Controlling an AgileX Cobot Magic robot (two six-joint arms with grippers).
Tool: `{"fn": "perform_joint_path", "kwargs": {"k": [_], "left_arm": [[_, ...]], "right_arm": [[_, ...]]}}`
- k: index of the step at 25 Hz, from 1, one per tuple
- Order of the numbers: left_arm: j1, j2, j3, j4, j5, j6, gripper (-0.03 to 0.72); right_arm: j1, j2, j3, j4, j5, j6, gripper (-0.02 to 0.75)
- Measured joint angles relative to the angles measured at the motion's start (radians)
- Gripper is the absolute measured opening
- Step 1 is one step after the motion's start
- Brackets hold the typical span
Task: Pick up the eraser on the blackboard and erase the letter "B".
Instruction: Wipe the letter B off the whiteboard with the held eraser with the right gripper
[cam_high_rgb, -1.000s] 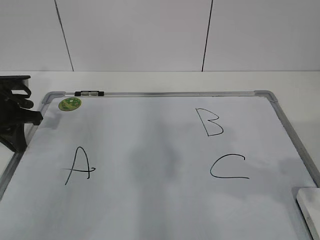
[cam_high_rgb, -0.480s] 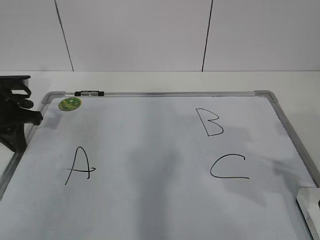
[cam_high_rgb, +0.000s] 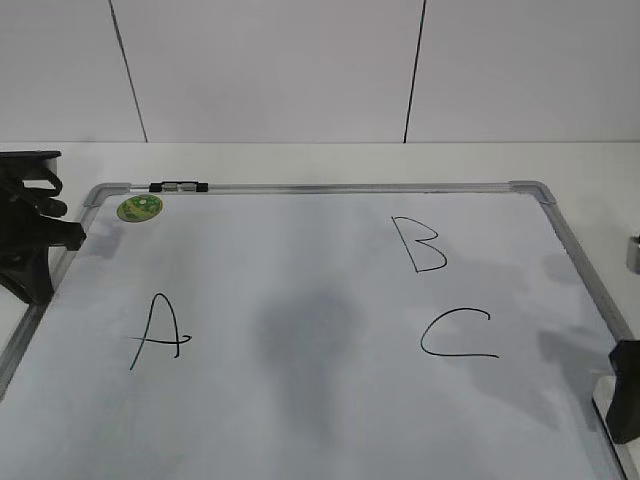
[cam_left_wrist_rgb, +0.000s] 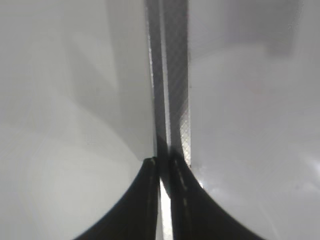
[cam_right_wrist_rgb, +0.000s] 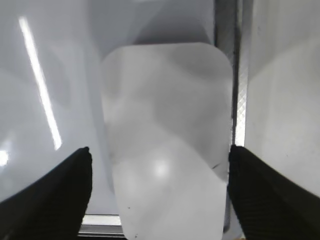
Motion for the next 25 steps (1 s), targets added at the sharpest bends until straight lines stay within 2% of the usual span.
{"fn": "perform_joint_path", "kwargs": {"k": [16, 25], "left_arm": [[0.000, 0.000, 0.000, 0.000, 0.000, 0.000, 0.020], [0.000, 0.000, 0.000, 0.000, 0.000, 0.000, 0.020]], "right_arm": [[0.000, 0.101, -0.002, -0.012, -0.006, -0.004, 0.646], [0.000, 0.127, -0.009, -0.012, 0.003, -0.013, 0.563]]}}
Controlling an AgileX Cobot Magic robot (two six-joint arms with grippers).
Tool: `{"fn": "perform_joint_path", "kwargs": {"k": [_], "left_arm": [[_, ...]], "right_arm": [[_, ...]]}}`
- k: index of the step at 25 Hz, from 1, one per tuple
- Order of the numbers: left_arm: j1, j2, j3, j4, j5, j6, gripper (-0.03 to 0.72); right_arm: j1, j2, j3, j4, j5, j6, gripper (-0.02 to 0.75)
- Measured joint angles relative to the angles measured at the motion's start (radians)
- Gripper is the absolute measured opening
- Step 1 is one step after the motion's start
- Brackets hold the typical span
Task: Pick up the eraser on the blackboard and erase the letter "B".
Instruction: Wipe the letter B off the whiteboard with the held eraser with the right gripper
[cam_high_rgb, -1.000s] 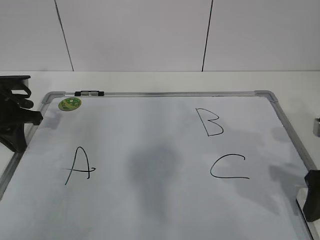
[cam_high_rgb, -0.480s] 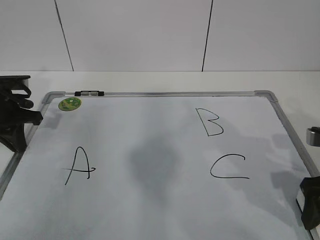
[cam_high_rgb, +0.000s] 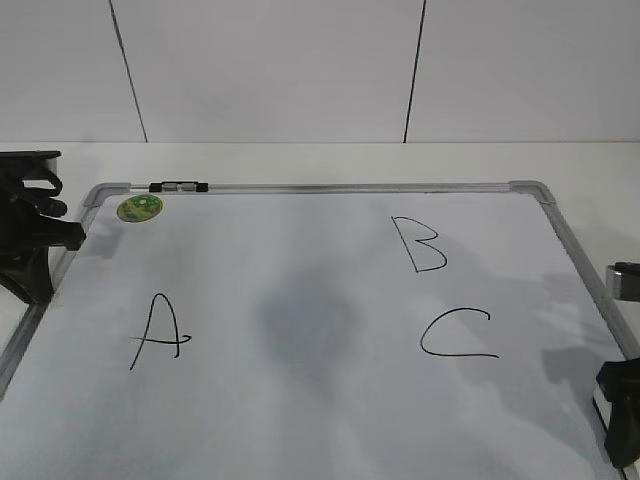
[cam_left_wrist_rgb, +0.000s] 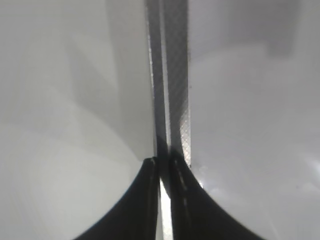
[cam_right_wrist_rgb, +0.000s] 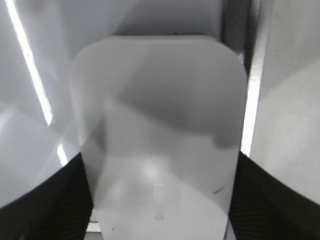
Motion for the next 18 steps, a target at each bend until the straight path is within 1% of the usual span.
{"fn": "perform_joint_path", "kwargs": {"k": [5, 14, 18], "left_arm": [[0.000, 0.000, 0.000, 0.000, 0.002, 0.000, 0.020], [0.000, 0.000, 0.000, 0.000, 0.002, 0.000, 0.020], [0.000, 0.000, 0.000, 0.000, 0.002, 0.000, 0.020]], "right_arm": [[0.000, 0.006, -0.028, 0.000, 0.030, 0.000, 0.539], [0.000, 0.006, -0.145, 0.000, 0.181, 0.000, 0.534], [0.000, 0.006, -0.213, 0.002, 0.187, 0.000, 0.534]]}}
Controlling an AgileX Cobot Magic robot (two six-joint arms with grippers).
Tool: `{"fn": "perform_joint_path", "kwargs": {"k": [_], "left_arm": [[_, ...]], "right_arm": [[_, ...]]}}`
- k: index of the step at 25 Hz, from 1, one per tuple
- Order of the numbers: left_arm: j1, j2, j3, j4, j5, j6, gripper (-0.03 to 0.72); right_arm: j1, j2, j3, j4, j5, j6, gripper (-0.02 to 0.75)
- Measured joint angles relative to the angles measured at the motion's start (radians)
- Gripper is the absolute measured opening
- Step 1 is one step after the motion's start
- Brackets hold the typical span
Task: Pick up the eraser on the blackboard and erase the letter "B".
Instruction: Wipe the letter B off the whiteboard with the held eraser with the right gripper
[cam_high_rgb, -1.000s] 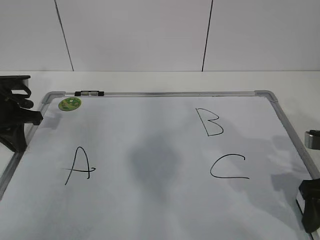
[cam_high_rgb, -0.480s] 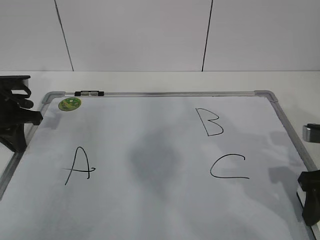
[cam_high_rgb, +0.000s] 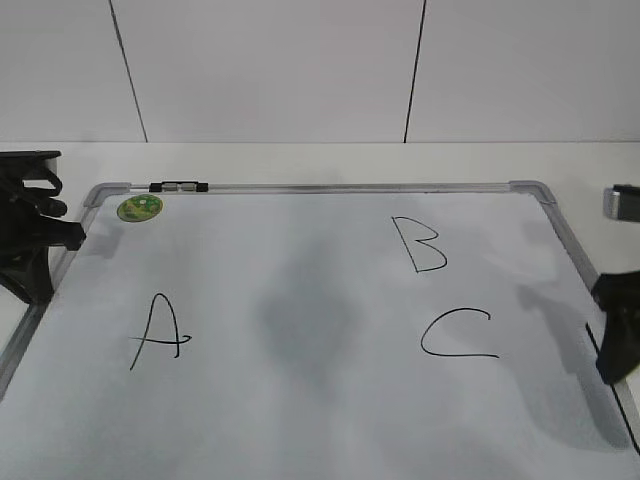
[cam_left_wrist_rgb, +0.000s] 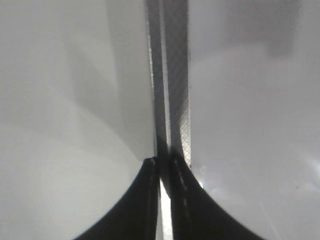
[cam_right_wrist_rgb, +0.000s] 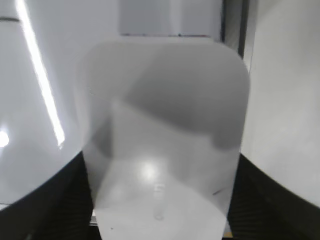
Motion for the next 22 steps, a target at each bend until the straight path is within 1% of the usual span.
{"fn": "perform_joint_path", "kwargs": {"k": [6, 15, 18, 22], "left_arm": [[0.000, 0.000, 0.000, 0.000, 0.000, 0.000, 0.020], [0.000, 0.000, 0.000, 0.000, 0.002, 0.000, 0.020], [0.000, 0.000, 0.000, 0.000, 0.004, 0.000, 0.020], [0.000, 0.000, -0.002, 0.000, 0.008, 0.000, 0.020]], "right_arm": [[0.000, 0.048, -0.175, 0.017, 0.024, 0.013, 0.534], [0.002, 0.299, -0.525, 0.033, 0.038, 0.032, 0.534], [0.026, 0.391, -0.643, 0.008, 0.038, 0.047, 0.534], [0.092, 0.504, -0.773, -0.016, 0.038, 0.061, 0.534]]}}
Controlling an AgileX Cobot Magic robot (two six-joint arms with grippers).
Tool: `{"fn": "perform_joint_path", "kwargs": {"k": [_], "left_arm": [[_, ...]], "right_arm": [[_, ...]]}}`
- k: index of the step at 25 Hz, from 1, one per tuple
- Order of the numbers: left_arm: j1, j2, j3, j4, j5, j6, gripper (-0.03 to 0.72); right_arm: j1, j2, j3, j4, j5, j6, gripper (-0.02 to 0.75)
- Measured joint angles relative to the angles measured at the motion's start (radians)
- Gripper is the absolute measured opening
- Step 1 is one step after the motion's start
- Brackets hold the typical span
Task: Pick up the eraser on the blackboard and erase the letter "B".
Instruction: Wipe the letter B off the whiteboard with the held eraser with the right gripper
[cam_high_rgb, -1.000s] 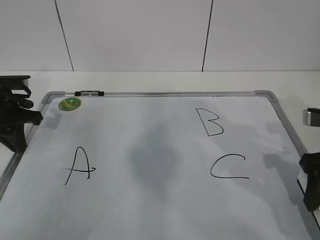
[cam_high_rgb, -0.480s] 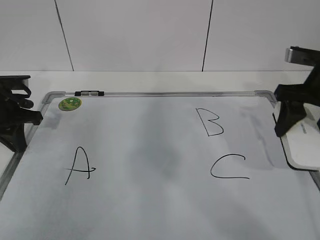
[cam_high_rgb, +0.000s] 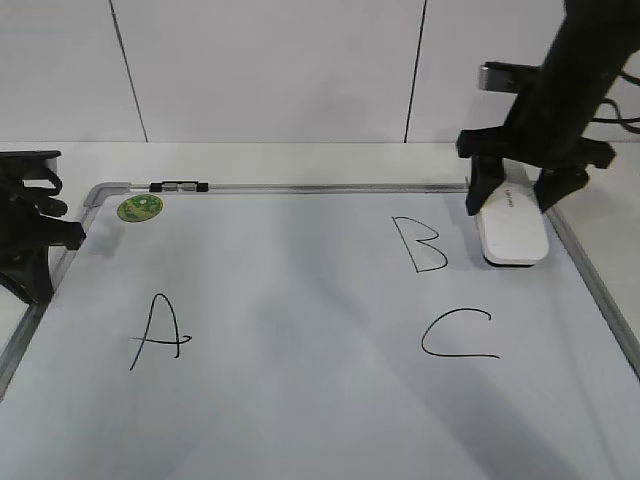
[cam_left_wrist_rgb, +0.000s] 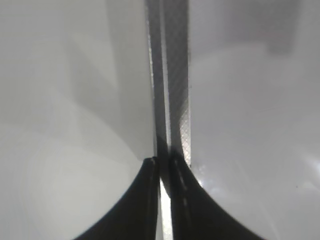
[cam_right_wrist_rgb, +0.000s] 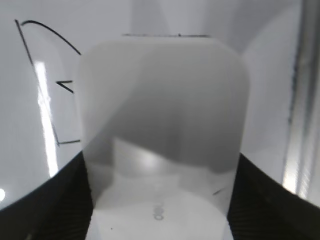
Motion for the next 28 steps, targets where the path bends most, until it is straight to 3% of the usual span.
{"fn": "perform_joint_path", "kwargs": {"k": [5, 20, 28], "left_arm": [[0.000, 0.000, 0.000, 0.000, 0.006, 0.000, 0.020], [0.000, 0.002, -0.002, 0.000, 0.010, 0.000, 0.020], [0.000, 0.002, -0.002, 0.004, 0.012, -0.001, 0.020]], "right_arm": [[0.055, 0.128, -0.117, 0.000, 0.002, 0.002, 0.534], [0.074, 0.257, -0.228, -0.022, 0.065, 0.022, 0.533], [0.189, 0.309, -0.321, -0.099, 0.077, 0.024, 0.533]]}}
